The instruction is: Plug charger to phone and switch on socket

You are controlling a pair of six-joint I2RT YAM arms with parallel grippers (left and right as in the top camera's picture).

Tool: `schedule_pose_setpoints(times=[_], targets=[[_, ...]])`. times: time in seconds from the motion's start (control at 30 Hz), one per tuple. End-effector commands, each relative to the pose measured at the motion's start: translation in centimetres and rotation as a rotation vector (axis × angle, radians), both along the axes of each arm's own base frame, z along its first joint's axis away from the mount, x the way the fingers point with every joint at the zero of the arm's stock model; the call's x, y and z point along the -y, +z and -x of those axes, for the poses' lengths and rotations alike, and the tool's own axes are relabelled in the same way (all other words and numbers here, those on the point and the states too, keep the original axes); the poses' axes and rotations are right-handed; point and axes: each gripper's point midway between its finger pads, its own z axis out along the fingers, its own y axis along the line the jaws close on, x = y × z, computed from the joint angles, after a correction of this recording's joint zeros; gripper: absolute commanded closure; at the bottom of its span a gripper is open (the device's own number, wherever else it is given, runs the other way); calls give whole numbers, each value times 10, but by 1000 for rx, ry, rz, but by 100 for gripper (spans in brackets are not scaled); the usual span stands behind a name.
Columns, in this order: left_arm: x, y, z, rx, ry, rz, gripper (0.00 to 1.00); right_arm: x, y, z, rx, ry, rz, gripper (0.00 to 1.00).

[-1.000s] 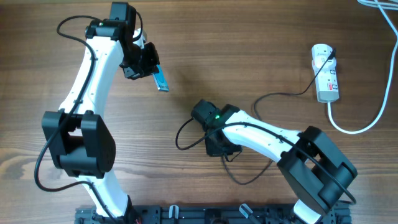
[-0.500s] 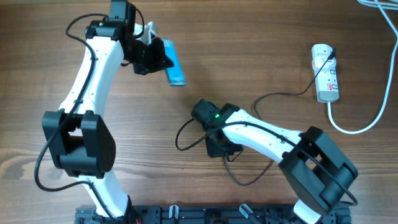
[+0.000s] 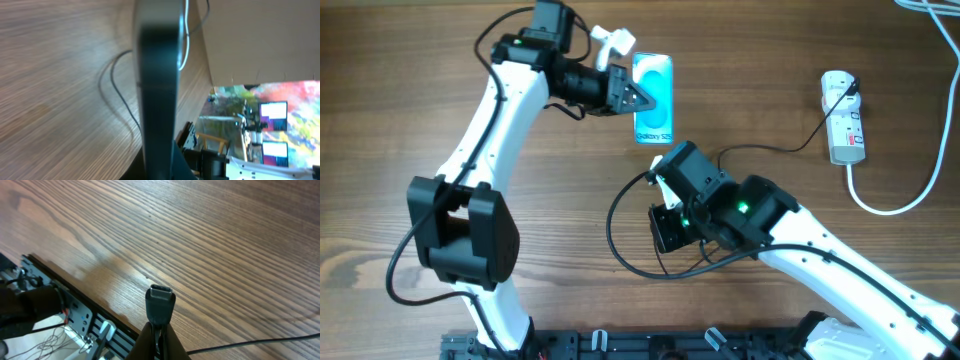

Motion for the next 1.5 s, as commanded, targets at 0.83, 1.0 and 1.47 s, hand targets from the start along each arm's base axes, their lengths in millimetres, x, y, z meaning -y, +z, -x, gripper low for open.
schedule_pose_setpoints(times=[0.83,1.0,1.47], targets=[[-35,-25,-27,-97,291,-258,96,12,32,-31,87,-124,-16,56],[-98,-45,-42,-230,540,-398,96,0,29,-34,21,-129,-15,36],[-209,-71,-41,-360,908,-675,96,-38,-63,-108,-91,-276,374,32]])
